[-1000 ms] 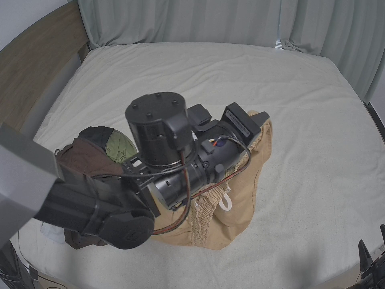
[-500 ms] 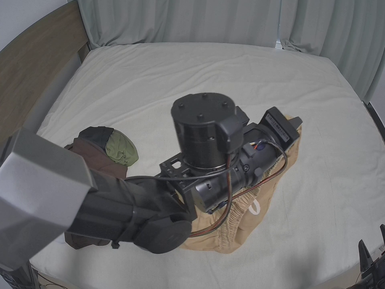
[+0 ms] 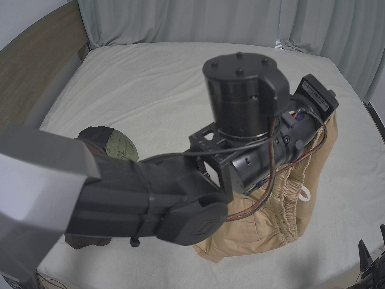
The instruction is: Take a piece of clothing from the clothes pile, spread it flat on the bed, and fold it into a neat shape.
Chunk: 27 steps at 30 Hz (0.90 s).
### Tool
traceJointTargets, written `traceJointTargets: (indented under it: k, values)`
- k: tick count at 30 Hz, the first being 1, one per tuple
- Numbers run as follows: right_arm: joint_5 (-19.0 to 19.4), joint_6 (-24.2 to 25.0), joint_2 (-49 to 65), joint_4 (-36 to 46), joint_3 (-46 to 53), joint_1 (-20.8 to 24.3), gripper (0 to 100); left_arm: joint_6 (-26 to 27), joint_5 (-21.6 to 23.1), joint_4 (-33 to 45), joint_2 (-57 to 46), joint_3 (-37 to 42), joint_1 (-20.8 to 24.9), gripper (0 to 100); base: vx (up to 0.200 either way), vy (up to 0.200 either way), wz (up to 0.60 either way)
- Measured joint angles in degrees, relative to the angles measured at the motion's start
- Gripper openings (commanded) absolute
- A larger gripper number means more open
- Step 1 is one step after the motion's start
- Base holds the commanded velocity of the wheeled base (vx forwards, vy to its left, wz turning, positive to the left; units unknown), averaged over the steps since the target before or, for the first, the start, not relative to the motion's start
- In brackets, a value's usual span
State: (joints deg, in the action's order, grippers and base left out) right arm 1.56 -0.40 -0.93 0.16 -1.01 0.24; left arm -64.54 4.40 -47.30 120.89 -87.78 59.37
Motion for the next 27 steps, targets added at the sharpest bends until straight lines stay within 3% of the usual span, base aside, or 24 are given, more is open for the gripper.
traceJointTargets:
  k: [5,11,18,27]
  values:
    - [0.00,0.02,0.00,0.00,0.00,0.00,100,-5.01,-0.44,3.07,-1.40,-4.28,0.74,0,0.000,0.000,0.00]
    - [0.00,0.02,0.00,0.00,0.00,0.00,100,-6.81,-1.06,4.11,-4.24,-2.73,-0.24,0,0.000,0.000,0.00]
    - [0.00,0.02,0.00,0.02,0.00,0.00,100,-5.50,-1.29,-0.93,-6.73,10.74,-3.74,0,0.000,0.000,0.00]
    - [0.02,-0.02,0.00,0.02,0.00,0.00,100,-1.61,-0.46,-16.88,-8.72,29.82,-9.45,0,0.000,0.000,0.00]
